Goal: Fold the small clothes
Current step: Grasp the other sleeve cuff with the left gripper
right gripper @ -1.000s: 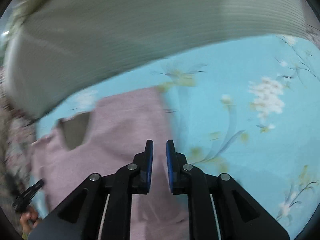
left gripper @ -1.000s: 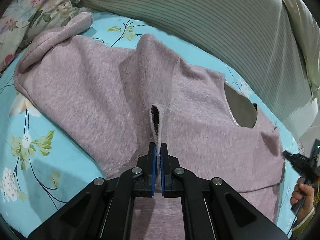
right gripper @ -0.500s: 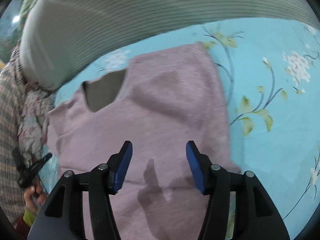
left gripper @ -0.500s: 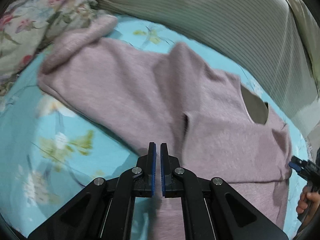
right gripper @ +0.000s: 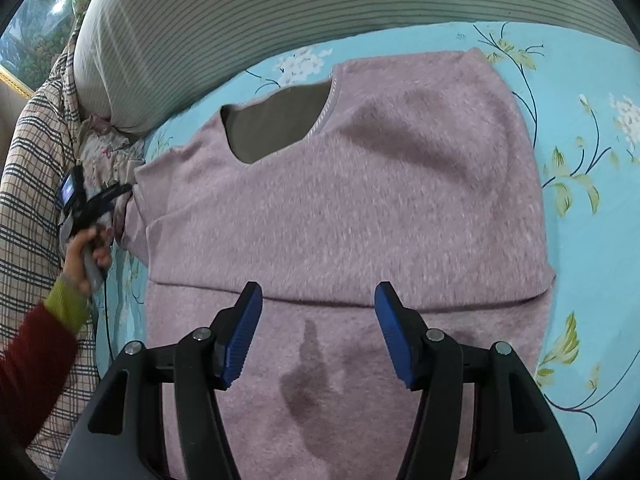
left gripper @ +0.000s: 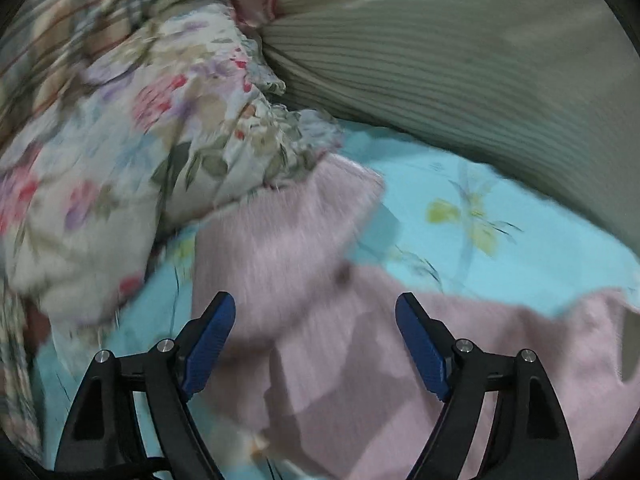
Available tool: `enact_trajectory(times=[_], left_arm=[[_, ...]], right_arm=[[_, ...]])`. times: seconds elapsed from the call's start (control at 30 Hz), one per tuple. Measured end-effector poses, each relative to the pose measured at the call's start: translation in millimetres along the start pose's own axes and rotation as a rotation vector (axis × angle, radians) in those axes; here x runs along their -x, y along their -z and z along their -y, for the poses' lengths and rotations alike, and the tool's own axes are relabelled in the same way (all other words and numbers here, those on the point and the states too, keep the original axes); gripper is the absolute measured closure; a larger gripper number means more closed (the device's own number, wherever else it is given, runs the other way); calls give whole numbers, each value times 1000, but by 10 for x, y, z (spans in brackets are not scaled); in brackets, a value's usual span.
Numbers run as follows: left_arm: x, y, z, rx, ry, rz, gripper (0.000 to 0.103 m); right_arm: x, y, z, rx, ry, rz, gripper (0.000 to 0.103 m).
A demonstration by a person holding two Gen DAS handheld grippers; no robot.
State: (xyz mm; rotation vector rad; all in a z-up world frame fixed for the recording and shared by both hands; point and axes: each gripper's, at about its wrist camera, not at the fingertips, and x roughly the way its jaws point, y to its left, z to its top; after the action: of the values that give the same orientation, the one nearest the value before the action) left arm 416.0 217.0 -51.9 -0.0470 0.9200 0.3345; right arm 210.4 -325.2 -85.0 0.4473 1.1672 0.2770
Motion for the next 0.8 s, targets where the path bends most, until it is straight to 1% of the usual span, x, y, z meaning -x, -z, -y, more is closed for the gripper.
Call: enact_trajectory(times=[0.07, 0.13, 0.17, 0.2, 0.23, 0.27, 0.3, 0.37, 0.4, 0.47, 0.63, 0.7, 0.73, 0.8], left_arm=[[-194, -155, 57, -46, -43, -17, 20], [-324, -256, 78, -60, -75, -20, 20], [-362, -293, 71, -58, -69, -23, 33], [-393, -322, 65, -55, -56, -28, 61], [-415, -364, 44, -40, -18, -47, 78], [-405, -376, 6, -16, 22, -56, 99], [-372, -364, -10, -1, 39, -47, 99], [-183, -315, -56, 26, 76, 2, 99], [-114, -287, -69, 32, 94, 12, 99], [78, -199, -66, 59, 148, 36, 99], [659, 147, 9, 112, 288, 89, 99], [935, 301, 83, 140, 351, 104, 99], [1163, 417, 172, 146, 389, 117, 99], [1471, 586, 352, 139, 448, 134, 99]], right_arm=[[21, 1, 30, -5, 9, -2, 43], [44, -6, 62, -14, 15, 3, 43], [51, -15, 70, -17, 15, 6, 43], [60, -22, 76, -19, 14, 10, 43], [63, -31, 76, -20, 12, 14, 43], [67, -36, 71, -19, 9, 17, 43], [69, -40, 57, -18, 3, 22, 43], [62, -42, 18, -12, -6, 27, 43], [56, -39, -4, -10, -11, 28, 43], [46, -26, -54, -10, -28, 27, 43], [67, 23, -176, 3, -53, 45, 43], [99, 52, -199, 4, -60, 54, 43], [116, 65, -204, 5, -60, 60, 43], [149, 88, -191, -5, -62, 70, 43]])
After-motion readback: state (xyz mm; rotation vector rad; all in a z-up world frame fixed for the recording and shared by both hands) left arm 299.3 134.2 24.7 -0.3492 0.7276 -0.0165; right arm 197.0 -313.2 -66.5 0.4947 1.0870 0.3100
